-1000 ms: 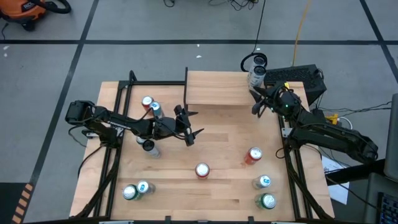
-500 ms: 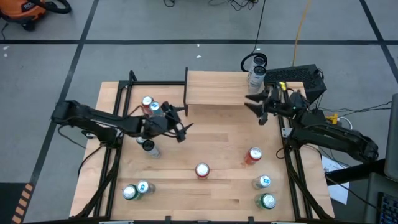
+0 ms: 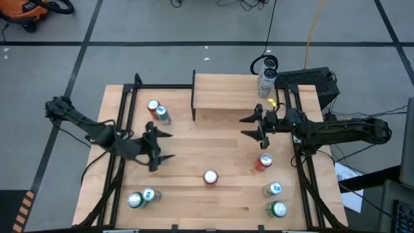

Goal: Place canned beverage on shelf
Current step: Put the white-blue soda can on the shelf aligned with the other white-blue soda cans

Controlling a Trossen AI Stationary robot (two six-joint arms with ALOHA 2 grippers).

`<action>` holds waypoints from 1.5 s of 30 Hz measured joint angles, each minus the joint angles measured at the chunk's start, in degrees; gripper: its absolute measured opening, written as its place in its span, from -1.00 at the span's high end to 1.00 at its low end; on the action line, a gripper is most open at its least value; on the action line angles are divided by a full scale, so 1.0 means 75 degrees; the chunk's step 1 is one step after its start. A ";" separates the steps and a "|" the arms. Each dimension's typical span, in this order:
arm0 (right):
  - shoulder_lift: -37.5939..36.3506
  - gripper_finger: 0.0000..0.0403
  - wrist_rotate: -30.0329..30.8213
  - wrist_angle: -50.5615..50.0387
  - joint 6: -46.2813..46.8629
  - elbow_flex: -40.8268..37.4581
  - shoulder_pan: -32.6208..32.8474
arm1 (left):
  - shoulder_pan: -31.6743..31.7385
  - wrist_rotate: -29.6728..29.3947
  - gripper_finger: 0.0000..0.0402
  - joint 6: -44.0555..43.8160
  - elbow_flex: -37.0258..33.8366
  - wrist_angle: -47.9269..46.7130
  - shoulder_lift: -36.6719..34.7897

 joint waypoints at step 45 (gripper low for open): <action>0.2355 -0.40 0.0036 0.0846 0.0179 0.1032 0.0574 | -0.0250 0.1495 -0.47 -0.3611 -0.0071 -0.3945 0.1107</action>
